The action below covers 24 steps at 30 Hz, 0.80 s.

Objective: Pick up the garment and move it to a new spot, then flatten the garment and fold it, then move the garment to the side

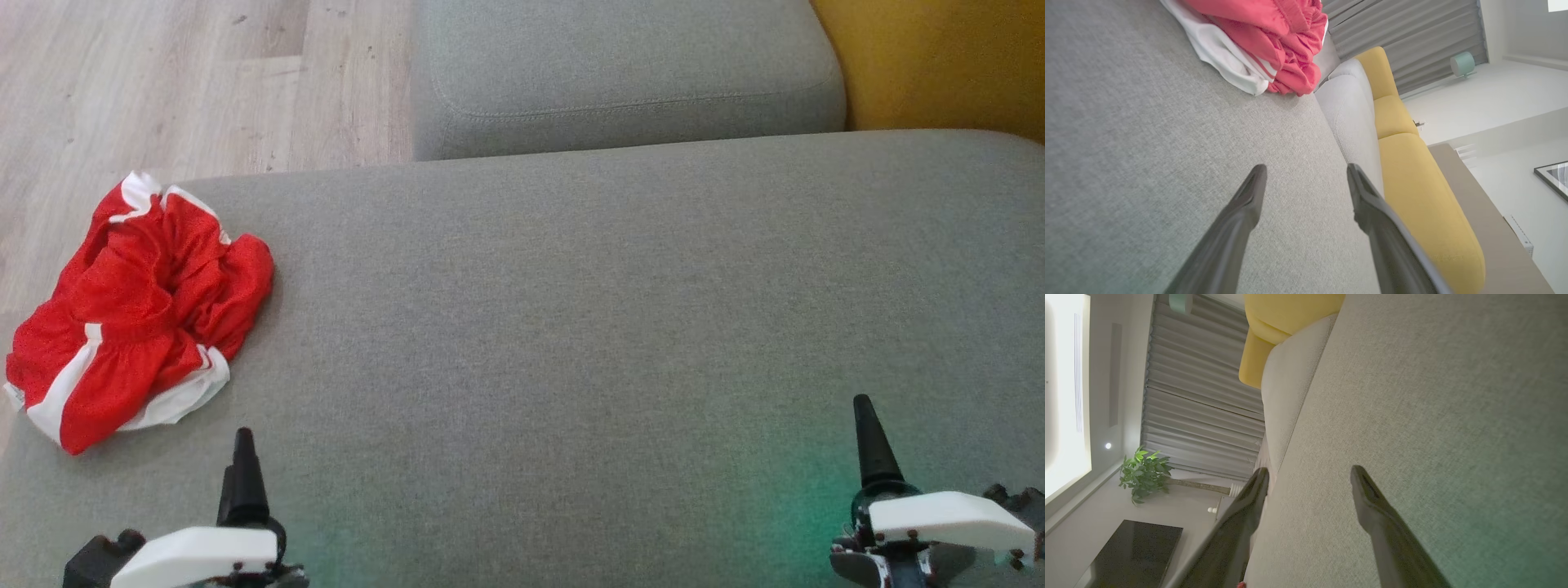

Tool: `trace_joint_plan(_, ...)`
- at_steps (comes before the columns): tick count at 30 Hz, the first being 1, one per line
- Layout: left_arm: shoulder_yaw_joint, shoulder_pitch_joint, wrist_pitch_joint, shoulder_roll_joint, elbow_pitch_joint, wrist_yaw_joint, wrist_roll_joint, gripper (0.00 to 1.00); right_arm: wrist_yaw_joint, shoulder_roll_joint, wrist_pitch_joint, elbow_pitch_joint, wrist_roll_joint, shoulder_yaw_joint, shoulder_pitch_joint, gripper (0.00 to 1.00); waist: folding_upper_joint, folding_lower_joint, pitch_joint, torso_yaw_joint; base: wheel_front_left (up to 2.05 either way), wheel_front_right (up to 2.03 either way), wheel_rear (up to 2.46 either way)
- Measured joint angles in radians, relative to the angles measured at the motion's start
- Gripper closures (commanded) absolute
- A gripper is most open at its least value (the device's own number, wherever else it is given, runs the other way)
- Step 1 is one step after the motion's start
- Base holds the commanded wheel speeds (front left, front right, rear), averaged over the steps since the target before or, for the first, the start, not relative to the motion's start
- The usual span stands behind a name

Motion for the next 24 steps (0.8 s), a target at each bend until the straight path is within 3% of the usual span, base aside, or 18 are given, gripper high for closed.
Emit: trace_joint_plan(24, -0.085, 0.004, -0.063, 0.001, -0.039, 0.040, 0.306, 0.00, 0.000, 0.000, -0.063, -0.020, -0.296, 0.072, 0.002, 0.00, 0.0000, 0.0000, -0.025, -0.010, 0.00, 0.00, 0.00)
